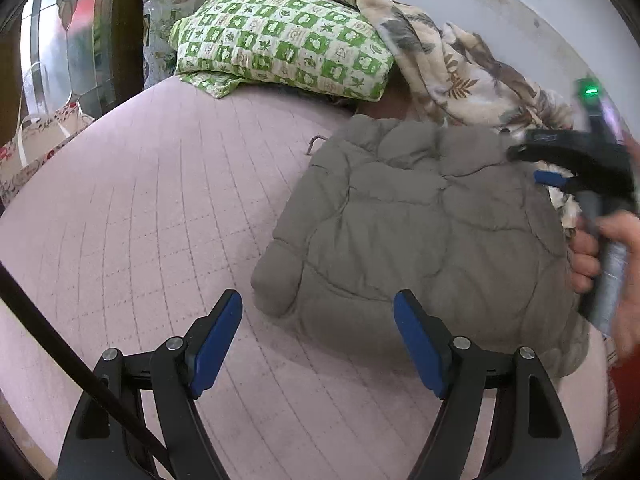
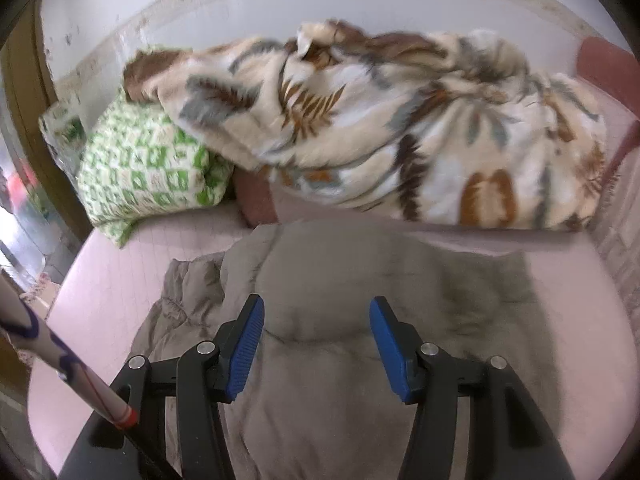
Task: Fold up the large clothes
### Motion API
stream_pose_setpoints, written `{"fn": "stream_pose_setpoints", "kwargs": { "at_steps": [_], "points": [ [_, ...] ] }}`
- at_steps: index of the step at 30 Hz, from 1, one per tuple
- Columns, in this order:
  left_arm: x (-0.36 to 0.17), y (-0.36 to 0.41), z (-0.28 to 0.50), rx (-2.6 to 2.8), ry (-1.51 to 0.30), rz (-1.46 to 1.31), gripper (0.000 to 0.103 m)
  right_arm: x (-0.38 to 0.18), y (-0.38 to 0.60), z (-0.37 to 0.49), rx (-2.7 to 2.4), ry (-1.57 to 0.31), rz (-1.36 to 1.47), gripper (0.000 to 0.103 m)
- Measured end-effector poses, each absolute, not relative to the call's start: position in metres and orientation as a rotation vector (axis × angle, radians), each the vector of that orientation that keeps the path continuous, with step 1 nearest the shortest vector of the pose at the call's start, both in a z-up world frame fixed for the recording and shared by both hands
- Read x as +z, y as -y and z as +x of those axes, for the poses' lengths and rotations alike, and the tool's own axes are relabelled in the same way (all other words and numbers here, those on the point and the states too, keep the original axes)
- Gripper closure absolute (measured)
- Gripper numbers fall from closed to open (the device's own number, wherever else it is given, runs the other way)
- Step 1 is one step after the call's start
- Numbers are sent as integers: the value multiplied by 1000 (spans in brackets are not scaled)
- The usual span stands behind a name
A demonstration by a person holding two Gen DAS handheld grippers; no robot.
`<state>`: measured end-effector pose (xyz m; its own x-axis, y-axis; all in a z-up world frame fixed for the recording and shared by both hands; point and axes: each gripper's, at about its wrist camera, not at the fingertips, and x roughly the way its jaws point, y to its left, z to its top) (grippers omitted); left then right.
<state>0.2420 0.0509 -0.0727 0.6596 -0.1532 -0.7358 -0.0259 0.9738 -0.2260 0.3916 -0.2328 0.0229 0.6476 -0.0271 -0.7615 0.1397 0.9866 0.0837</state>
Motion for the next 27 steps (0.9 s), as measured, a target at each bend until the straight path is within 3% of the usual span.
{"fn": "stream_pose_setpoints", "kwargs": {
  "at_steps": [5,8,14,19,22,27],
  "points": [
    [-89,-56,254,-97,-930,-218,26,-60,243,438,-228,-967,173,40],
    [-92,-56,257,-92,-936,-211,26,-85,249,446,-270,-935,186,36],
    [-88,-55,256,-45,-898,-181,26,-83,250,447,-288,-952,168,35],
    [-81,-62,252,-13,-866,-183,26,-25,200,436,-272,-855,-33,34],
    [-82,-66,254,0,-866,-193,26,-7,174,420,-186,-821,7,34],
    [-84,-71,258,-10,-897,-215,26,-54,132,431,-95,-956,9,47]
  ]
}}
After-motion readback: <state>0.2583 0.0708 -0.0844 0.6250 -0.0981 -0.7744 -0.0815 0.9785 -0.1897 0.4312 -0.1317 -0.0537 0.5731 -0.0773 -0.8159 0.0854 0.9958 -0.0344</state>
